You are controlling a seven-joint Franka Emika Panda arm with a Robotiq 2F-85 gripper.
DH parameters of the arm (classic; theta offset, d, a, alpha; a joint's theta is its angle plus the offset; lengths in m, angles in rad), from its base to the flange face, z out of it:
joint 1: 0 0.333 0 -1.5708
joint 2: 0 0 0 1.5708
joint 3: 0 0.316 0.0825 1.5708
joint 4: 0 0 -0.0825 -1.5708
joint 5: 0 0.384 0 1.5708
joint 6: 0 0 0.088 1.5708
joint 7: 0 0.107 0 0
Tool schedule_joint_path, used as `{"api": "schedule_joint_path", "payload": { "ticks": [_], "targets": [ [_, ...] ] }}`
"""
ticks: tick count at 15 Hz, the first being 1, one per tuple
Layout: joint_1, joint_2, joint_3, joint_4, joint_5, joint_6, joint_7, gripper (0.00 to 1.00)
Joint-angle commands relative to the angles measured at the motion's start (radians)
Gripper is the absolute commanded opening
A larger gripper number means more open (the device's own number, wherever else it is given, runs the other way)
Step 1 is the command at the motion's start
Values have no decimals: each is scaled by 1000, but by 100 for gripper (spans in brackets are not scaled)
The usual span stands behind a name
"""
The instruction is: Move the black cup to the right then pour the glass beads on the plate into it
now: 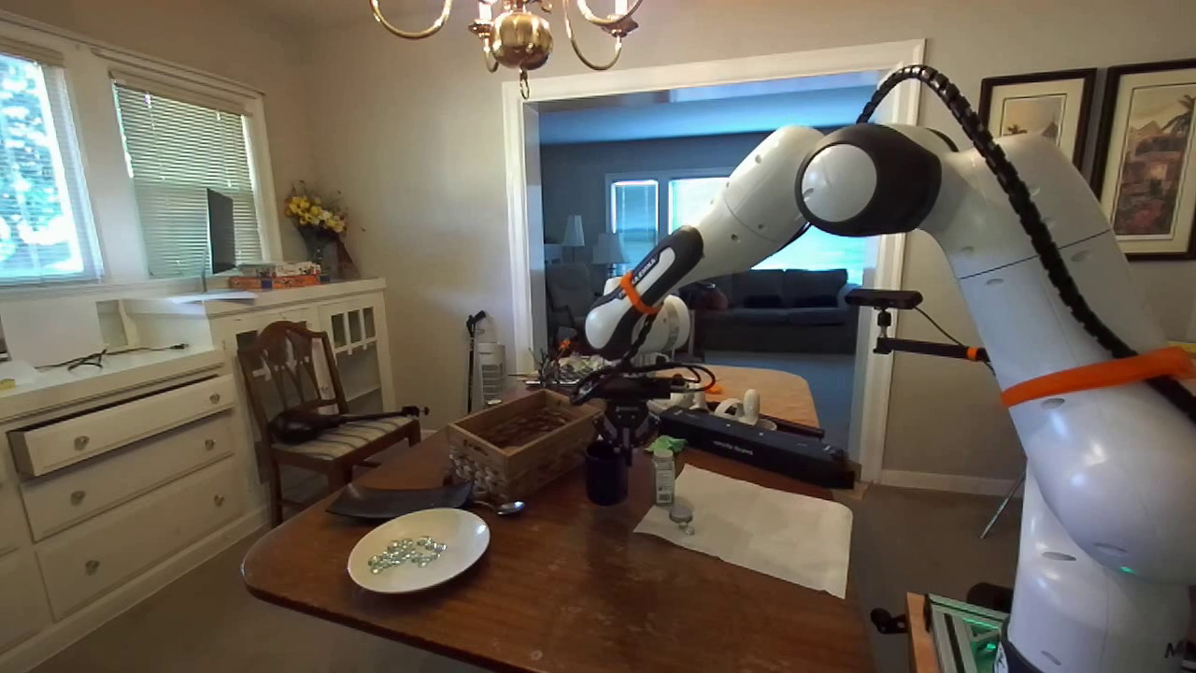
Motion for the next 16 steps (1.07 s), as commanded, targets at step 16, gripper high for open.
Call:
{"api": "schedule_joint_path", "payload": {
  "ticks": [16],
  "targets": [
    [13, 132, 17, 104, 24, -9, 37, 35]
  ]
}}
